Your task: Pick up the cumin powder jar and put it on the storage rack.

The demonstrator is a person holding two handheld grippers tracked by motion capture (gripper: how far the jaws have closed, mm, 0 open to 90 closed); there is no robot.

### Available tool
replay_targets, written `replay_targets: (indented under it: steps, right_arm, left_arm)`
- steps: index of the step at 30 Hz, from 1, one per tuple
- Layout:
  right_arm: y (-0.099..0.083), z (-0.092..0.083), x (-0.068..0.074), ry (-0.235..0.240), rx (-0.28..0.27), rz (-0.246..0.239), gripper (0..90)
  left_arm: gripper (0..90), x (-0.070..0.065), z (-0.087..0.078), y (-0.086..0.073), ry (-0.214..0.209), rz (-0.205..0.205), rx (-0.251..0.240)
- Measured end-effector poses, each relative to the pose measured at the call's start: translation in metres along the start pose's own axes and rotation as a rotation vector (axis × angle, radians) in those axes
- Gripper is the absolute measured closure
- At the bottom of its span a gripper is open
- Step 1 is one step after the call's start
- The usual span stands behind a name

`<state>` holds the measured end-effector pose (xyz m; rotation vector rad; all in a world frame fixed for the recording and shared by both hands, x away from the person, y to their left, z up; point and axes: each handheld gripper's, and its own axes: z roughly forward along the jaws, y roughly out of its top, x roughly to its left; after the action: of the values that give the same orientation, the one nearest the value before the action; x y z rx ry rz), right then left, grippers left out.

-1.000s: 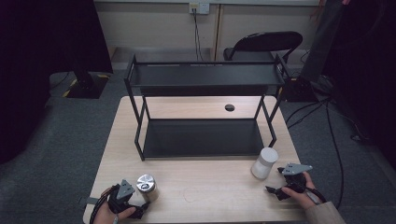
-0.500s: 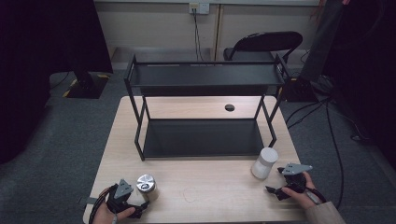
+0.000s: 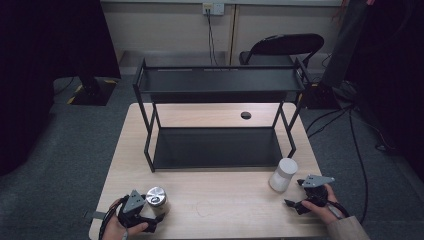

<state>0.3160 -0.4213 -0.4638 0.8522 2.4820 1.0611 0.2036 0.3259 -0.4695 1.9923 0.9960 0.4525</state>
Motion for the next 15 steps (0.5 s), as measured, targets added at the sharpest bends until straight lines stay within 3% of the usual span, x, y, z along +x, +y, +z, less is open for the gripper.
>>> replay_targets:
  steps: [8,15]
  right_arm:
    - [0.000,0.000,0.000,0.000,0.000,0.000,0.0]
    - [0.000,0.000,0.000,0.000,0.000,0.000,0.0]
  left_arm:
    - [0.9,-0.001,0.007,0.001,-0.006,-0.029,-0.015]
    - [4.2,-0.002,0.011,0.004,-0.009,-0.016,-0.002]
